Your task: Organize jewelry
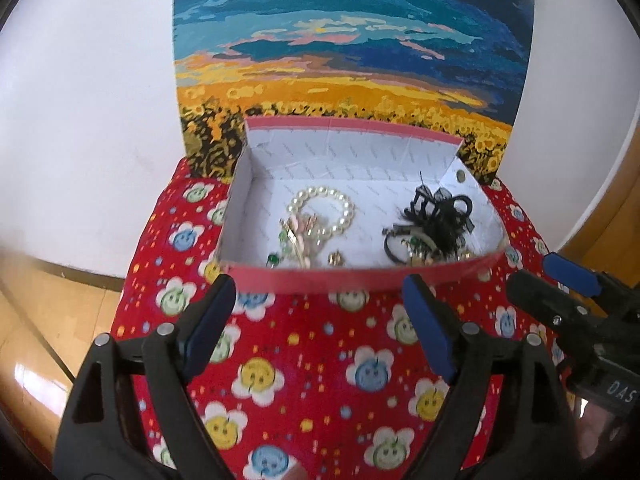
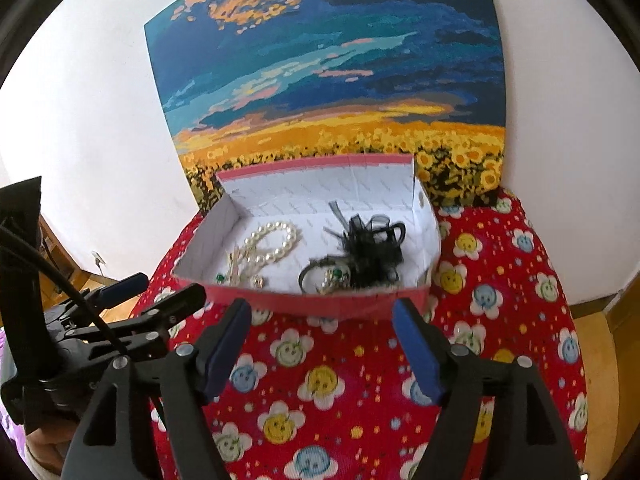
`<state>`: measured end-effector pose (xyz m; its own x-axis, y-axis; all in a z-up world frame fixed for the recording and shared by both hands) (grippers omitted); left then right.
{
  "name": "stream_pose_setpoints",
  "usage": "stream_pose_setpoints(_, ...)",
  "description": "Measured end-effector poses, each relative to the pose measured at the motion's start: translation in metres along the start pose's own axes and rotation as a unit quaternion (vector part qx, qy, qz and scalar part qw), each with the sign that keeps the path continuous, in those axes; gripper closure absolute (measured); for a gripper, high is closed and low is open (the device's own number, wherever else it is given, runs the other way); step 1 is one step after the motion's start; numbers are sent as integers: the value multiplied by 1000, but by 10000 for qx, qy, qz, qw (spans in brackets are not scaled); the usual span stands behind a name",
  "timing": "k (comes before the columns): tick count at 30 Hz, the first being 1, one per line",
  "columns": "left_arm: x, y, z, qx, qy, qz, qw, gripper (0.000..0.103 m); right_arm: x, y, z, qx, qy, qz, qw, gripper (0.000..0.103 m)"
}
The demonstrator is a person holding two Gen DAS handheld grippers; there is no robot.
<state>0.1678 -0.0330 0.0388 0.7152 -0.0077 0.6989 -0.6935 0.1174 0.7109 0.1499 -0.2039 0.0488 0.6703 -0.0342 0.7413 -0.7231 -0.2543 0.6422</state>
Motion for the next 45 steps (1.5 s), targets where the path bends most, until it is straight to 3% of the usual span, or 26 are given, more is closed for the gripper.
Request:
stream_pose_setpoints(5, -19, 7, -3, -1, 114, -97, 9999, 24, -17, 6, -4, -89, 30, -38, 9999, 27)
stream_pose_setpoints(13, -46, -1, -7, 126, 197, -294, 9993, 24, -51, 2, -6, -412, 22, -178, 9990, 16)
stream_pose_setpoints(22, -68, -15, -8, 461, 104, -455, 9978, 24, -75, -12, 7, -781, -53, -302, 9965, 16)
stream_pose_setpoints(32, -79, -25, -2, 597, -20, -495, 9970, 24, -89, -20, 15, -1066, -89, -290, 9938, 16)
stream_pose_setpoints(45, -82, -28, 0, 724, -98, -436, 9964, 24, -91, -23, 20, -1082, -191, -345, 9933, 16)
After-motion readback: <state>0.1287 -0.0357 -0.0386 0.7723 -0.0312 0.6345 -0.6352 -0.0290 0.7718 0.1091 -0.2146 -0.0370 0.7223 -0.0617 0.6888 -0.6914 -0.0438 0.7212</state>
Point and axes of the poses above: each gripper's, at about its wrist camera, not at the fingertips, and y roughly against the way its jaws point, z to its right, x to its top, the point moved 5 cm from there along -y, roughly the way its jaws point
